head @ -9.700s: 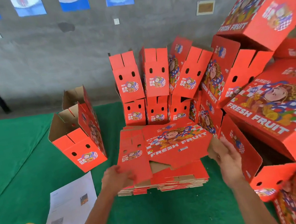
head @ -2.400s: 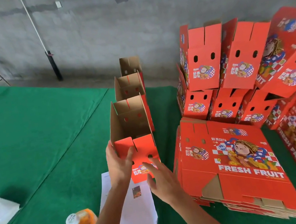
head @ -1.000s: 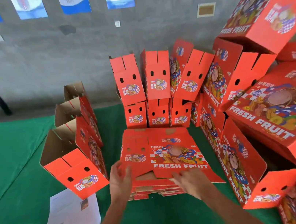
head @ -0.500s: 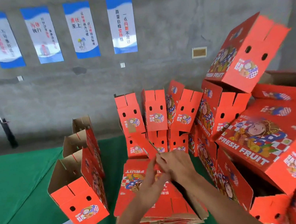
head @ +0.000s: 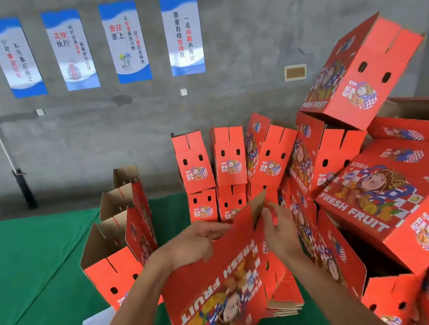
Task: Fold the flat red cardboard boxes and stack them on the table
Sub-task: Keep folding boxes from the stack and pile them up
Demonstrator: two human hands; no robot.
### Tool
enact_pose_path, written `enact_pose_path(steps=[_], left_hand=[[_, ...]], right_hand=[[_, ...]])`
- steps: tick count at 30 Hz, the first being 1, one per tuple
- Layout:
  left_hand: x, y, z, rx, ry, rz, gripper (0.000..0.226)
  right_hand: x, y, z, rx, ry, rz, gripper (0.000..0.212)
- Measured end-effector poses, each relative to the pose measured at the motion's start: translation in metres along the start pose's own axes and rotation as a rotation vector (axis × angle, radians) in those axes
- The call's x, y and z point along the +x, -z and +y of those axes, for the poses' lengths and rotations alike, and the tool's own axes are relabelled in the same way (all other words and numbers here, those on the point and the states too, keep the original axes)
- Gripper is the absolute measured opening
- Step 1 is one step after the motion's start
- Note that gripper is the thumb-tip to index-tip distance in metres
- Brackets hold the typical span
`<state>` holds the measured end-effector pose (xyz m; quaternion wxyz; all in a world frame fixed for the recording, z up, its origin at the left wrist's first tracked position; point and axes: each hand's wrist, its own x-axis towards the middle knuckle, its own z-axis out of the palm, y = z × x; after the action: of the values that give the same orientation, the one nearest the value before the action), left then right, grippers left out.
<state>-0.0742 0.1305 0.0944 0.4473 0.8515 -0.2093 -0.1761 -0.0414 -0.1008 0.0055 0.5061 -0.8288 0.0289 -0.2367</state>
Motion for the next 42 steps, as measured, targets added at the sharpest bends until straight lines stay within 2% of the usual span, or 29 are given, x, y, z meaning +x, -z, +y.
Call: enact_pose_path(steps=[2, 4, 8, 11, 14, 16, 18, 19, 21, 22, 23, 25, 26, 31, 34, 35, 38, 40, 42], left_hand=[[-0.003, 0.008, -0.006, 0.017, 0.012, -0.057, 0.085], [-0.008, 0.015, -0.011, -0.004, 0.011, -0.089, 0.084], [-0.008, 0.023, -0.022, -0.038, -0.015, -0.127, 0.085], [-0.003, 0.024, -0.033, -0.052, -0.025, -0.138, 0.078], [0.004, 0.023, -0.042, -0.040, 0.012, -0.066, 0.051], [0.008, 0.026, -0.053, 0.125, 0.023, 0.029, 0.037], [0.009, 0.030, -0.067, 0.355, 0.017, 0.187, 0.030], [0.010, 0.030, -0.077, 0.395, 0.000, 0.303, 0.027], [0.009, 0.025, -0.101, 0.257, -0.078, 0.563, 0.023], [0.007, 0.020, -0.112, 0.117, -0.086, 0.652, 0.030], [0.005, 0.014, -0.120, -0.069, -0.064, 0.675, 0.041], [0.002, -0.005, -0.130, -0.414, -0.005, 0.557, 0.063], [0.000, -0.017, -0.133, -0.486, 0.023, 0.493, 0.068], [-0.019, -0.067, -0.150, -0.671, -0.004, 0.446, 0.046], [-0.032, -0.081, -0.165, -0.789, 0.086, 0.452, 0.054], [-0.036, -0.083, -0.171, -0.824, 0.106, 0.446, 0.055], [-0.052, -0.086, -0.176, -0.856, 0.088, 0.451, 0.045], [-0.061, -0.094, -0.167, -0.829, 0.072, 0.418, 0.044], [-0.058, -0.111, -0.151, -0.729, 0.012, 0.378, 0.055]], right_hand=[[0.000, 0.008, 0.010, 0.000, -0.205, 0.100, 0.070], [0.000, 0.016, 0.024, 0.016, -0.301, 0.103, 0.087], [-0.011, 0.025, 0.050, 0.170, -0.345, 0.038, 0.100], [-0.020, 0.027, 0.066, 0.178, -0.428, 0.184, 0.098], [-0.023, 0.033, 0.075, 0.163, -0.457, 0.310, 0.088], [-0.022, 0.038, 0.081, 0.163, -0.455, 0.363, 0.078], [-0.022, 0.044, 0.088, 0.150, -0.469, 0.407, 0.081], [-0.022, 0.047, 0.092, 0.143, -0.480, 0.430, 0.084], [-0.024, 0.054, 0.101, 0.136, -0.515, 0.471, 0.089], [-0.026, 0.057, 0.105, 0.151, -0.534, 0.486, 0.088], [-0.028, 0.059, 0.107, 0.177, -0.548, 0.498, 0.087], [-0.032, 0.059, 0.106, 0.226, -0.565, 0.511, 0.082], [-0.033, 0.058, 0.106, 0.243, -0.568, 0.509, 0.080], [-0.049, 0.060, 0.099, 0.435, -0.498, 0.437, 0.066], [-0.060, 0.076, 0.101, 0.519, -0.458, 0.321, 0.085], [-0.064, 0.081, 0.102, 0.520, -0.433, 0.273, 0.084], [-0.074, 0.089, 0.101, 0.596, -0.380, 0.137, 0.051], [-0.083, 0.088, 0.103, 0.689, -0.410, -0.022, 0.059], [-0.093, 0.082, 0.097, 0.759, -0.470, -0.161, 0.068]])
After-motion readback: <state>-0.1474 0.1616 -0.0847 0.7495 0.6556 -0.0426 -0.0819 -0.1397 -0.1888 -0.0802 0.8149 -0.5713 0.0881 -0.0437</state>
